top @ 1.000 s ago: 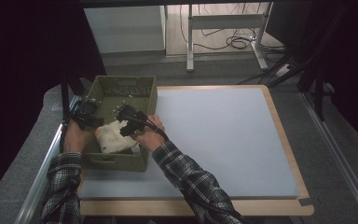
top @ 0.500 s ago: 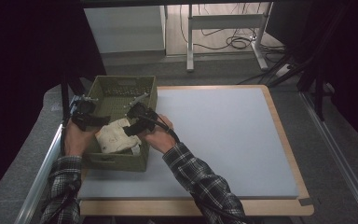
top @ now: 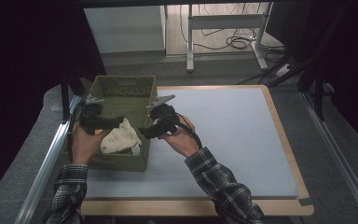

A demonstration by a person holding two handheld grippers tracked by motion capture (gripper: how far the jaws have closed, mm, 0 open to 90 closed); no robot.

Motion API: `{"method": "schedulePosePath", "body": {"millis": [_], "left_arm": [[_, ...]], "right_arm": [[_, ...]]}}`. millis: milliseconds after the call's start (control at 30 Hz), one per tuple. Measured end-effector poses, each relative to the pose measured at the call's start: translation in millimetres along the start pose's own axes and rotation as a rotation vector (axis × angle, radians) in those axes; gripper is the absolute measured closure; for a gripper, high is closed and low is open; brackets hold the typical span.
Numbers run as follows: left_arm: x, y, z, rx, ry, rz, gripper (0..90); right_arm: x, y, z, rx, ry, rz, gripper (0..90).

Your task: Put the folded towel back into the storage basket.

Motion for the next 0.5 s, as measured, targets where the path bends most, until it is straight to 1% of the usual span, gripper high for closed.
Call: {"method": "schedulePosePath", "body": {"millis": [100,200,400,500], "left_arm": [[2.2,11.3,-2.3,-0.003,0.011,0.021,3.4],[3.7,20.4,-4.0,-0.011,0.02,0.029,3.0],[7.1,44.3,-6.4,-0.04,0.037,0.056,2.9],[8.2,60.0,-6.2,-0.054,0.045,0.088,2.5]], "right_arm": [[-5.5,6.4,-10.8,-0.004,0.005,0.0,9.9],[-10.8,12.5,-21.2,-0.008,0.014,0.008,9.5],[-24.6,22.8,-37.3,-0.02,0.017,0.011,8.7],[-31.9,27.2,-43.0,-0.024,0.018,0.017,8.5]]}}
Point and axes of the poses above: each handheld gripper's, and its own axes: z roughly forward along the jaws, x roughly out of its top, y roughly to its right, the point moved 9 cm from there along z, roughly forward along the jaws, and after that the axes turned 4 degrees about z, right-handed, at the moved point
